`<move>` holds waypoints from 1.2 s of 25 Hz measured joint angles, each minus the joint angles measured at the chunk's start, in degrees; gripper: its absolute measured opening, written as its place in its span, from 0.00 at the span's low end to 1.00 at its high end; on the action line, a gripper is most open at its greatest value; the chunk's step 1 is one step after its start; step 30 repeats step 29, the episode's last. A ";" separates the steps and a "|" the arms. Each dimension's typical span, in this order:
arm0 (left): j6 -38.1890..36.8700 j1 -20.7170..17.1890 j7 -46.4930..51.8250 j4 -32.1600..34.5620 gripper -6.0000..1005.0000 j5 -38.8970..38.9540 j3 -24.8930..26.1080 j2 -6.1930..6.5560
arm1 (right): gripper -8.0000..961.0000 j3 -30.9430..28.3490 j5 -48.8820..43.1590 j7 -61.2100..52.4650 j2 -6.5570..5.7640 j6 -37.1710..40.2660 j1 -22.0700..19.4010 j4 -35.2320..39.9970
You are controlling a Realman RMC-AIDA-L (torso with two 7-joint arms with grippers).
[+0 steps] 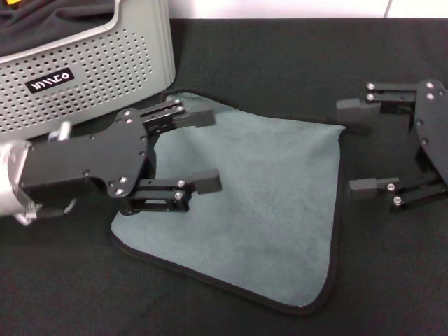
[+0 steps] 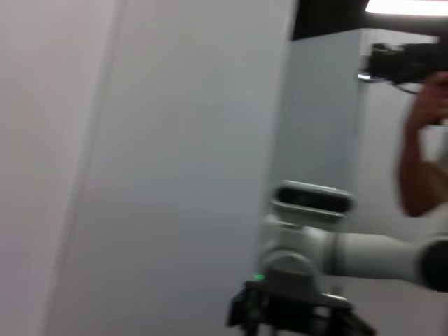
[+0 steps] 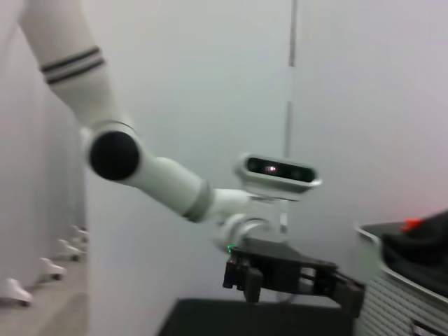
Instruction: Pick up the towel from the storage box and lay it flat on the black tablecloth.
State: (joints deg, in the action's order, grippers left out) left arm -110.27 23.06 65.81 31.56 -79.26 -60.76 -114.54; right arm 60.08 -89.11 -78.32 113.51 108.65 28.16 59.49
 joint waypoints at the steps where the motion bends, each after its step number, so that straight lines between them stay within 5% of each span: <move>1: -1.03 0.90 1.30 1.14 0.86 -0.62 -0.03 0.20 | 0.91 -0.09 0.09 -0.83 -0.11 0.79 0.75 0.01; 10: -2.29 3.21 4.69 8.54 0.86 -1.95 0.41 0.49 | 0.91 -3.60 -0.12 -3.50 -0.64 4.46 5.07 -0.06; 30: 0.28 6.79 4.55 8.76 0.86 -4.20 3.53 1.08 | 0.91 -2.73 -3.33 -3.11 1.51 -2.85 7.32 0.01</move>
